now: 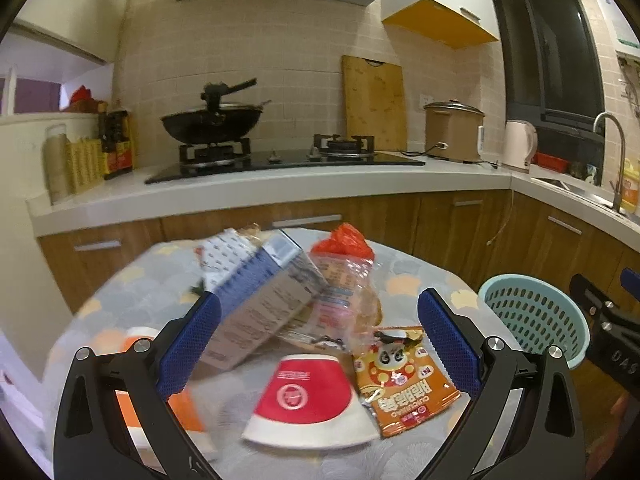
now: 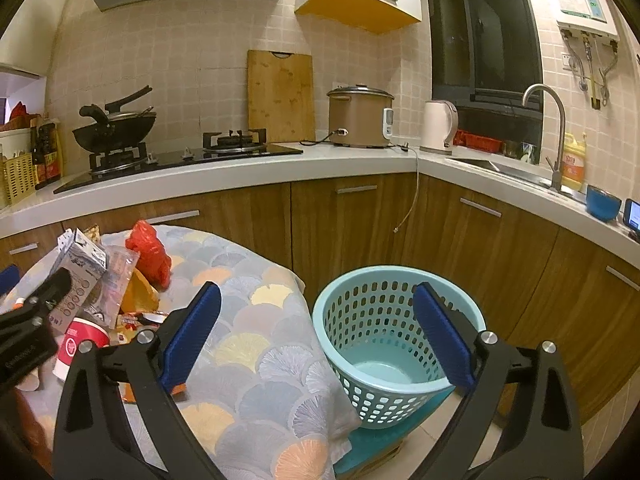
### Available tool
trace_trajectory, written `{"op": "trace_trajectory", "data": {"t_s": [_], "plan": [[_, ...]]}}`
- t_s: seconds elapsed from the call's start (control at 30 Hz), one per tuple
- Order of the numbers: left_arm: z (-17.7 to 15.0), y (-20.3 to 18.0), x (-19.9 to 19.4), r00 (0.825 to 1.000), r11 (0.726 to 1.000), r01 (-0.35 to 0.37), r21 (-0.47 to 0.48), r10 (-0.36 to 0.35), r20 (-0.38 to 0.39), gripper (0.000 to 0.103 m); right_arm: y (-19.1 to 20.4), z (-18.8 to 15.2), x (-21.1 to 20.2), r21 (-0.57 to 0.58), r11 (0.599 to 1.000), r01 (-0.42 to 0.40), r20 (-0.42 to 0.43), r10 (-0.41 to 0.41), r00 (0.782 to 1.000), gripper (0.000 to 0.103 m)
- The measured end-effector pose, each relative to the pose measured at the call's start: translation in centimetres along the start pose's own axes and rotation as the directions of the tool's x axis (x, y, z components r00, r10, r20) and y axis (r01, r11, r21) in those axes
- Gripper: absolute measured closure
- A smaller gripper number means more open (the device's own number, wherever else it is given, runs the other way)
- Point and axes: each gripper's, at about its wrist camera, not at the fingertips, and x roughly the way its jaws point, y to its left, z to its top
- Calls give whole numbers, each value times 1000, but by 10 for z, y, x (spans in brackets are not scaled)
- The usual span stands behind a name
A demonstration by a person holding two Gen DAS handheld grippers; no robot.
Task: Collect trash
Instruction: 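Grasp the orange paper cup with the left tool while the right tool grasps the red-and-white cup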
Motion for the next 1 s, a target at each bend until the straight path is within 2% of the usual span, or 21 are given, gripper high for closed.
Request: {"op": "trace_trajectory", "data": {"t_s": [0.1, 0.17, 0.27, 0.4, 0.43, 0.5, 0.6, 0.77, 1.0], "plan": [[13, 13, -23, 998, 998, -58, 12, 58, 29, 8, 6, 1, 0, -6, 1000, -20, -2, 20, 1000, 15], [20, 29, -35, 995, 995, -100, 2, 100, 7, 8, 12, 2, 0, -12, 999, -32, -7, 32, 999, 19], [23, 59, -46, 992, 992, -122, -33, 120, -44, 8, 20, 2, 0, -12, 997, -80, -6, 80, 997, 22], [6, 98, -43, 988, 986, -136, -95, 128, -85, 8, 34, 1, 1, -38, 991, -125, -11, 125, 992, 24], [4, 103, -38, 984, 986, -134, -99, 121, -128, 8, 39, 0, 4, -47, 988, -149, -24, 148, 989, 24], [-8, 120, -27, 981, 982, -109, -152, 82, -174, 8, 48, -3, 12, -57, 980, -190, -57, 187, 981, 32], [-21, 135, -12, 969, 971, -83, -223, 27, -245, 8, 57, -11, 23, -56, 963, -264, -106, 257, 961, 37], [-36, 138, 8, 953, 968, -91, -232, 17, -302, 11, 75, -20, 37, -89, 948, -306, -176, 287, 942, 41], [-54, 141, 32, 931, 965, -84, -248, -12, -364, 16, 100, -27, 35, -131, 904, -408, -233, 372, 899, 41]]}}
